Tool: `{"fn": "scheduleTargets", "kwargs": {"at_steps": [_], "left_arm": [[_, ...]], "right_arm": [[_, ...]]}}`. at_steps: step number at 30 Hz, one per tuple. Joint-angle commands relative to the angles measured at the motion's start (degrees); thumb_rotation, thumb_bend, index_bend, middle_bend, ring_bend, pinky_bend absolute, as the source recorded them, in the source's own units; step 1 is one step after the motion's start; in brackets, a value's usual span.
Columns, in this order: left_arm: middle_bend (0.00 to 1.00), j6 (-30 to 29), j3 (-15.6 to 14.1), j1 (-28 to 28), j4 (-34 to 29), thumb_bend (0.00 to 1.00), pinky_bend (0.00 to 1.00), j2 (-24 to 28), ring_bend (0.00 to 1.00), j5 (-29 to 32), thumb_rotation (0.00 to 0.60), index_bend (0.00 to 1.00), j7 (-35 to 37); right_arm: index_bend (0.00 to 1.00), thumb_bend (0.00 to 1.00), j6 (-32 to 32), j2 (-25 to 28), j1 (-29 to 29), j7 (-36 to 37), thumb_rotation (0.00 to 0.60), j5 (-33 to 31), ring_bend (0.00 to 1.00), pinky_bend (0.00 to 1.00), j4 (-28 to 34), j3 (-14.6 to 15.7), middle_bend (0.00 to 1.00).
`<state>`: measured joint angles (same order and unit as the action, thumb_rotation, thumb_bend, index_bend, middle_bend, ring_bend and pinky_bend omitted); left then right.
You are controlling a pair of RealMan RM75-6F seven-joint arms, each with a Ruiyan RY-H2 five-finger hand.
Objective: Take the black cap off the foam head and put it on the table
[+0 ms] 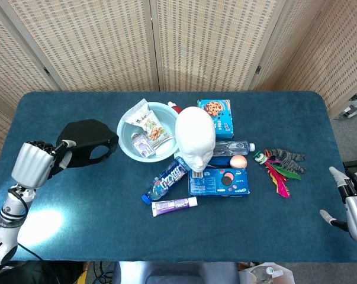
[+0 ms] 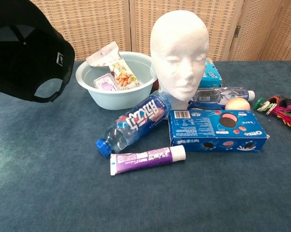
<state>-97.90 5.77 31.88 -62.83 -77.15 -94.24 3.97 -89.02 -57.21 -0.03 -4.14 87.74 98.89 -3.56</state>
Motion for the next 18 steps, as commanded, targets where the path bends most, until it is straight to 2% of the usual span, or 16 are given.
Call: {"fn": "scheduleTargets", "kwargs": {"at_steps": [1,9,18], "left_arm": [[1.0,-0.1,-1.07,-0.74,2.13,0.46,1.0,-0.79,0.97,-1.27,0.6,0.61,-0.72],[1.0,0.65,-4.51,-2.23,7.28,0.46,1.0,-3.51,0.97,-4.85,0.6,0.61,-1.09],[1.0,3.27,-7.82,-2.53,15.02,0.46,1.0,-9.86,0.97,-7.93,0.6,0.61,-0.92]], "right_arm": [[0.08,0.1,-0.13,0.12,-0.06,-0.27,0.6,0.1,0.1,0.2,0.31,0.07,0.18],[0.08,0.1,-0.56,0.1,-0.36,-0.93,0.6,0.45,0.1,0.2,0.98,0.42,0.18],[0.08,0.1,-1.0,-0.03,-0.63,-0.94,0.6,0.68,0.1,0.2,0.97,0.62,0.18]]}}
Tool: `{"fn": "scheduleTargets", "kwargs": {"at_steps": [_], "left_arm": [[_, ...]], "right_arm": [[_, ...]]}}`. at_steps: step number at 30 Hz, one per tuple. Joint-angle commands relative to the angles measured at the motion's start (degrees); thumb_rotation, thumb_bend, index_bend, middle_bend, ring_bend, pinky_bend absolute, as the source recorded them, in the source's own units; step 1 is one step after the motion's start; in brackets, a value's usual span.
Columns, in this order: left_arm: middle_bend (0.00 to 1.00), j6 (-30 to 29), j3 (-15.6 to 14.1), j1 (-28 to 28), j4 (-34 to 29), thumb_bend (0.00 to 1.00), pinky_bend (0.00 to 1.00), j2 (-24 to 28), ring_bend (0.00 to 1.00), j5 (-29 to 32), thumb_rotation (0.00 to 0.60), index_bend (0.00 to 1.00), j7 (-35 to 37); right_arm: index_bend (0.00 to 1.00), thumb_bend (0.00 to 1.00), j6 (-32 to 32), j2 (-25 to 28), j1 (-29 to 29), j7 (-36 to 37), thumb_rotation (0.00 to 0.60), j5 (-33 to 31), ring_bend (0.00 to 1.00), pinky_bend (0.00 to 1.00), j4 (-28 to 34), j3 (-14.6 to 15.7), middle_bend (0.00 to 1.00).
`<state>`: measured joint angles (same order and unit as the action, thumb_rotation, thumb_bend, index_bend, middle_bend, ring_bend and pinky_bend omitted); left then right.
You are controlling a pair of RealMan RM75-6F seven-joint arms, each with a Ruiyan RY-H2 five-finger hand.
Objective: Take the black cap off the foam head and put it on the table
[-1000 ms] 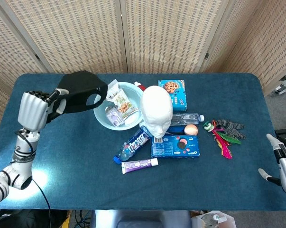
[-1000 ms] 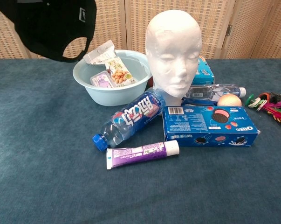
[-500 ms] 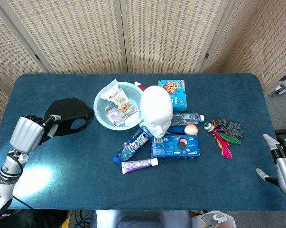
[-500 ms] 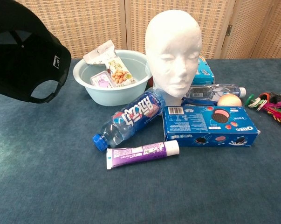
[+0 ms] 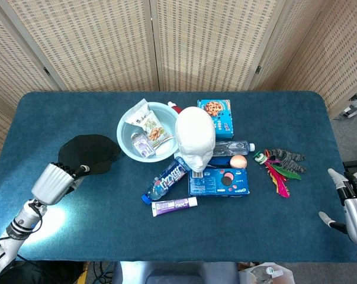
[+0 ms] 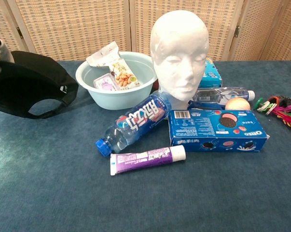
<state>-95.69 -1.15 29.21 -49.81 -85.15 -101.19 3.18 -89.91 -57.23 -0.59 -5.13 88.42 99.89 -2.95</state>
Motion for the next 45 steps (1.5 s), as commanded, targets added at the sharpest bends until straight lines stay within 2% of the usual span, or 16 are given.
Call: {"fn": "scheduleTargets", "kwargs": {"at_steps": [1,9,15,20,23,27,30,32,36,45], "left_arm": [[1.0,1.57,-1.08,0.29,2.6,0.46,1.0,-2.4,0.97,-1.12,0.6,0.61,-0.24],[1.0,9.2,-1.88,1.32,5.64,0.45,1.0,-5.75,0.97,0.16,0.6,0.6,-3.36],[1.0,15.1,-1.55,1.2,3.03,0.43,1.0,-5.62,0.96,3.0,0.6,0.55,-7.44],[0.99,20.12,0.01,0.11,-5.44,0.21,1.0,-3.06,0.94,7.85,0.6,0.37,-14.04],[0.97,21.8,0.94,-0.78,-10.52,0.12,1.0,-1.35,0.92,10.62,0.6,0.27,-18.23],[0.88,22.5,1.91,-2.33,-17.8,0.01,1.0,1.22,0.85,13.9,0.6,0.13,-23.97],[0.8,21.9,2.65,-3.77,-22.33,0.0,1.0,2.91,0.77,16.22,0.6,0.05,-27.46],[0.68,21.7,3.0,-4.85,-25.58,0.0,1.0,4.34,0.69,18.07,0.6,0.01,-29.53],[0.51,20.48,3.45,-6.87,-31.05,0.0,0.98,6.84,0.59,20.8,0.6,0.0,-32.75],[0.33,12.74,5.13,-12.75,-39.25,0.0,0.72,10.62,0.41,23.11,0.6,0.0,-27.46]], "right_arm": [[0.08,0.1,-0.17,-0.02,-0.12,0.1,0.6,-0.06,0.1,0.2,-0.07,0.01,0.19],[0.08,0.1,-0.24,-0.43,-0.5,0.76,0.6,-0.74,0.1,0.2,-0.97,0.1,0.18],[0.08,0.1,-0.02,-0.6,-0.56,1.08,0.6,-1.23,0.1,0.2,-1.48,0.06,0.18],[0.08,0.1,0.44,-0.96,-0.31,1.25,0.6,-1.43,0.1,0.2,-1.79,-0.03,0.19],[0.08,0.1,0.67,-1.08,-0.2,1.35,0.6,-1.48,0.1,0.2,-2.0,-0.04,0.19],[0.08,0.1,0.9,-1.19,-0.08,1.55,0.6,-1.74,0.1,0.2,-2.29,-0.15,0.19],[0.08,0.1,1.04,-1.18,-0.03,1.69,0.6,-1.94,0.1,0.2,-2.48,-0.21,0.19],[0.08,0.1,1.23,-1.12,0.04,1.79,0.6,-2.2,0.1,0.2,-2.6,-0.3,0.18],[0.08,0.1,1.68,-1.08,0.27,1.89,0.6,-2.45,0.1,0.2,-2.87,-0.38,0.18],[0.09,0.1,4.37,-0.43,1.91,2.44,0.6,-0.23,0.1,0.2,-3.84,0.64,0.18]]}}
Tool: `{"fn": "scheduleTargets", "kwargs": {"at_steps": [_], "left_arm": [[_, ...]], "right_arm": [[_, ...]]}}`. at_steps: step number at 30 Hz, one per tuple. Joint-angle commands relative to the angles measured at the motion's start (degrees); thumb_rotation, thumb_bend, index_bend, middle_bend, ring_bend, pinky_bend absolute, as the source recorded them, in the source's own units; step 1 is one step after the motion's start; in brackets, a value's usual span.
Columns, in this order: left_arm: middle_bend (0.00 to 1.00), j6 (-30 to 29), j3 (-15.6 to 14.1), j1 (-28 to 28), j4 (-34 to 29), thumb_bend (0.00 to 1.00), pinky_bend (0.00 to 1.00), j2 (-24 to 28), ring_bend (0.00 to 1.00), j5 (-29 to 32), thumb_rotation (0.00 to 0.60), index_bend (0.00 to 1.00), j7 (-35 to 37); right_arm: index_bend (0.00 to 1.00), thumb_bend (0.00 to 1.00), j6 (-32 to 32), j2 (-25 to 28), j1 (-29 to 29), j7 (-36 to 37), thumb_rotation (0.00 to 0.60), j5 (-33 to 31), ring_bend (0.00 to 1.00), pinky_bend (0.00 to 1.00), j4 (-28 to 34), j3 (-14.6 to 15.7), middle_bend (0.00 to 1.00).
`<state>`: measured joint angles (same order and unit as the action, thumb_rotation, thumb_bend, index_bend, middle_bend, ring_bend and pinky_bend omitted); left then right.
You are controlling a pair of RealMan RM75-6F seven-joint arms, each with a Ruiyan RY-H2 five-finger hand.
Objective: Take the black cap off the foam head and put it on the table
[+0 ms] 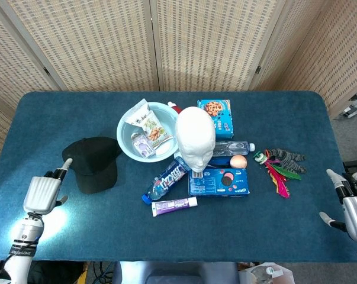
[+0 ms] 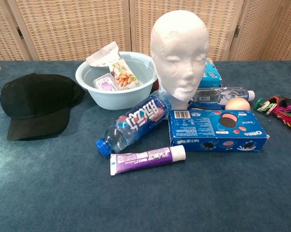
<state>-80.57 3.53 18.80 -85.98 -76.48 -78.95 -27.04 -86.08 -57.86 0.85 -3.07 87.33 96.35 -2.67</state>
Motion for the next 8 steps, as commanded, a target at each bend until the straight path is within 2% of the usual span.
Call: {"fn": "scheduleTargets", "kwargs": {"at_steps": [1,5,8], "left_arm": [[0.31,-2.86,0.32,-2.9,-4.0,0.0,0.7,2.45,0.4,0.68,0.6,0.0,4.1],[0.27,-4.99,-0.68,-5.54,-7.12,0.0,0.6,4.59,0.35,-0.86,0.6,0.01,11.02],[0.25,-6.3,-1.2,-7.14,-8.93,0.0,0.55,5.74,0.32,-1.13,0.6,0.02,12.13]], "right_arm": [[0.09,0.1,0.8,0.27,0.67,0.65,0.6,1.38,0.1,0.2,-0.44,0.58,0.18],[0.11,0.1,1.78,0.2,1.48,1.19,0.6,3.57,0.1,0.2,-1.05,1.51,0.19],[0.12,0.1,1.94,-0.22,1.78,1.28,0.6,4.54,0.1,0.2,-1.37,1.92,0.18]]}}
